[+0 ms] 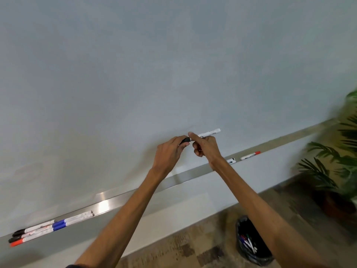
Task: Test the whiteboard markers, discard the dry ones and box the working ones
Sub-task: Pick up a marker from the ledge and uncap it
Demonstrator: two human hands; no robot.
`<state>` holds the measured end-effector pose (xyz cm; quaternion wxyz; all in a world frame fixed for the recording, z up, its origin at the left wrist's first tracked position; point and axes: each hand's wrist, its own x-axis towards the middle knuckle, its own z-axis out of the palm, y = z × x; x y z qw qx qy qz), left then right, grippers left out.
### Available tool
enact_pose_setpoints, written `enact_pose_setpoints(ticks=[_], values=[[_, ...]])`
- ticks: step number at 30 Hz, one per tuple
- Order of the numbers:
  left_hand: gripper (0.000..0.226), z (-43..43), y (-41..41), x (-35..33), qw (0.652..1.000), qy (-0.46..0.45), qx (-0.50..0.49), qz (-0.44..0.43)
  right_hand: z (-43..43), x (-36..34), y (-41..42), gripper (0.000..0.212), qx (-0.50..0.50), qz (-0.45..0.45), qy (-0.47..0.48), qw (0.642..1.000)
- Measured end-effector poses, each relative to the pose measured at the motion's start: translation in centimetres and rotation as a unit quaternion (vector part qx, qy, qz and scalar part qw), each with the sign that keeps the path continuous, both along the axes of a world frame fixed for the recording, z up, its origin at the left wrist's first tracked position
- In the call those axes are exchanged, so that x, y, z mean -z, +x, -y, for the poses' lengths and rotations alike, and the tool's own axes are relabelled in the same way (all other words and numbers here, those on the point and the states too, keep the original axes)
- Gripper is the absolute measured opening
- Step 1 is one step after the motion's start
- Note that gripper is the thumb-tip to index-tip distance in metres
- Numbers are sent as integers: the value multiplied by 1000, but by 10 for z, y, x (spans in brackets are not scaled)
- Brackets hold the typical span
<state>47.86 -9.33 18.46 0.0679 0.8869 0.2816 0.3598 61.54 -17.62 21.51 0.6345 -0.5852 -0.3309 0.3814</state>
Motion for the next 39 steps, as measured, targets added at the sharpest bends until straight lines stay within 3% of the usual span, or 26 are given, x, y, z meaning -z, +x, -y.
enact_pose_setpoints(ticks=[6, 12, 23, 28, 39], values=[[23, 12, 35, 36, 997, -73, 21, -17, 28, 41, 45, 45, 57, -62, -56, 995], [18, 26, 75, 67, 990, -128, 44, -50, 58, 76, 94, 33, 92, -91, -77, 989], [19, 52, 179, 105, 991, -83, 50, -93, 80, 114, 170, 19, 230, -167, -97, 954], [20, 65, 232, 122, 990, -68, 79, -90, 96, 137, 208, 24, 301, -224, -93, 922], [33, 93, 319, 169, 955, -204, 121, -180, 146, 190, 300, 32, 256, -231, -184, 920]])
